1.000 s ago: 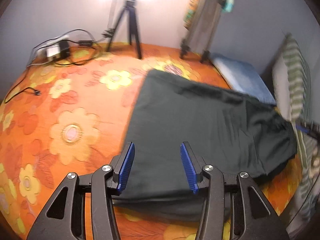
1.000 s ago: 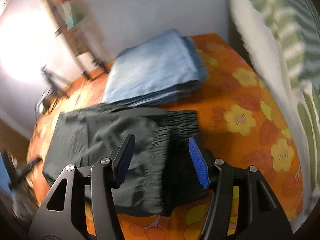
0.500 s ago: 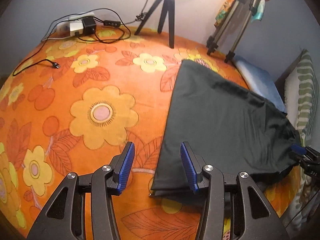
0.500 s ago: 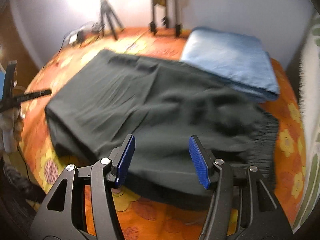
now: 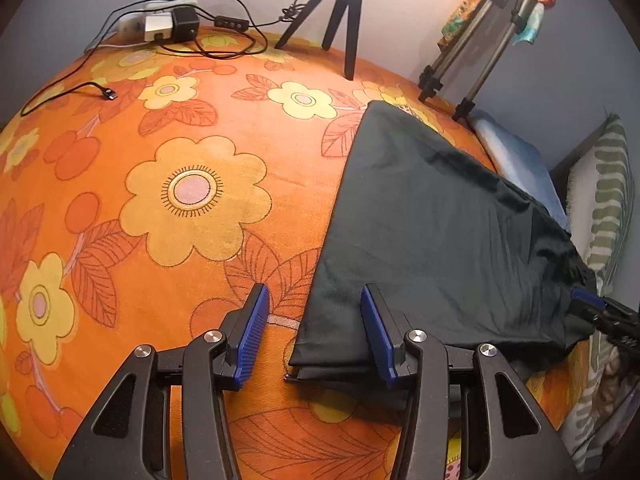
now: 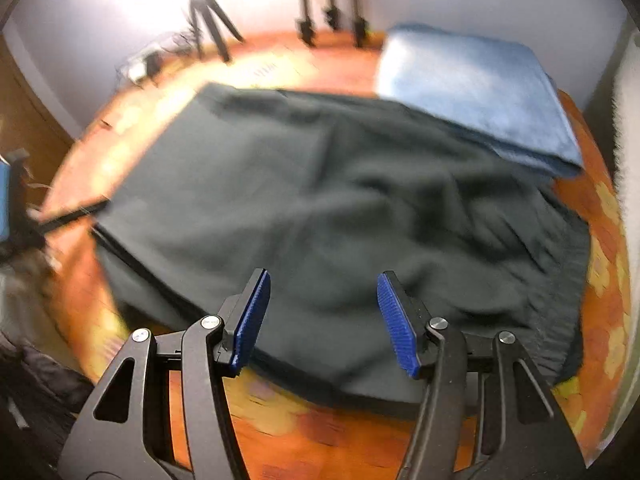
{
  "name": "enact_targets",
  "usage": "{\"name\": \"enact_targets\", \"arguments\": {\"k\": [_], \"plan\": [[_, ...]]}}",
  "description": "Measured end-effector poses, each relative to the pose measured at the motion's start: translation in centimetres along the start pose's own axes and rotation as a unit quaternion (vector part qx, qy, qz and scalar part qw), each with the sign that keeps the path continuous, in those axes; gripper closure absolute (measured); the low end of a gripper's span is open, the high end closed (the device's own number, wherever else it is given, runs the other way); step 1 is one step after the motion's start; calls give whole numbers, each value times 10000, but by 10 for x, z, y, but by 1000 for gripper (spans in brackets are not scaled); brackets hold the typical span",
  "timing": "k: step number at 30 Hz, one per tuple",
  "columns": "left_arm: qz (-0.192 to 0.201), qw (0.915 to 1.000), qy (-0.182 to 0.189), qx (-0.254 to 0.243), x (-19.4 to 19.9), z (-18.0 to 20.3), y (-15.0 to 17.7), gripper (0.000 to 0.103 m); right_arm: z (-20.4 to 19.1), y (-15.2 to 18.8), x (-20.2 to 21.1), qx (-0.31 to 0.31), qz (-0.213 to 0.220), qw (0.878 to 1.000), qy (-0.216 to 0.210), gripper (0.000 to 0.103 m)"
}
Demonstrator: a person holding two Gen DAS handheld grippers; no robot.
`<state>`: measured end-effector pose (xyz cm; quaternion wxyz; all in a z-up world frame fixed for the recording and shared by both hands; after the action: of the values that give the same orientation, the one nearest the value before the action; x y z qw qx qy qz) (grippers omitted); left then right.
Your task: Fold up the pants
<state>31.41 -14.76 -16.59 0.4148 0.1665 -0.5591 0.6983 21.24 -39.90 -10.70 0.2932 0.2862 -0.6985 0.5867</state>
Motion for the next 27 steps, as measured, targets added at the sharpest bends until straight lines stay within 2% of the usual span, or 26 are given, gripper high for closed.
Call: {"name": "enact_targets", "arguments": {"k": [3, 7, 13, 17, 20, 21, 23, 24, 27], "plan": [[34, 10000, 0, 51, 0, 0, -1, 57, -33, -19, -7, -121, 49, 9994, -329, 44], [71, 9997, 30, 218, 1, -2, -2, 57, -67, -40, -20, -137, 80, 9983, -555, 44], [62, 9997, 119, 190, 1, -1, -2, 57, -115, -72, -54, -204, 36, 9975, -671, 44], [61, 9998, 196, 80, 0, 3, 0, 59, -137, -98, -83, -568, -90, 9955, -758, 44], [33, 9990, 370, 247, 0, 3, 1, 72, -151, -107, -106, -650, -289, 9952, -678, 44], [-43, 9982, 468, 364, -2, 3, 2, 80, -156, -108, -115, -611, -365, 9956, -615, 44], [-57, 9977, 495, 465, -2, 3, 1, 83, -171, -109, -134, -482, -540, 9961, -501, 44], [-45, 9975, 520, 476, -2, 3, 0, 89, -176, -110, -139, -450, -583, 9961, -476, 44], [41, 9966, 650, 497, 4, 7, -5, 92, -191, -111, -161, -255, -740, 9966, -247, 44]]}}
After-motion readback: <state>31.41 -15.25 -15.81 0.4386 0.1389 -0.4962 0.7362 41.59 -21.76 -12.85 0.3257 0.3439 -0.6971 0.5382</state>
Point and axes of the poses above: each gripper's, at about its wrist camera, not at the fingertips, and x roughly against the way its jaws point, z to its right, y to its underside, the point moved 7 cm from there along -x, roughly the way its jaws point, and after that the axes turned 12 degrees about z, right-handed, at the moved point
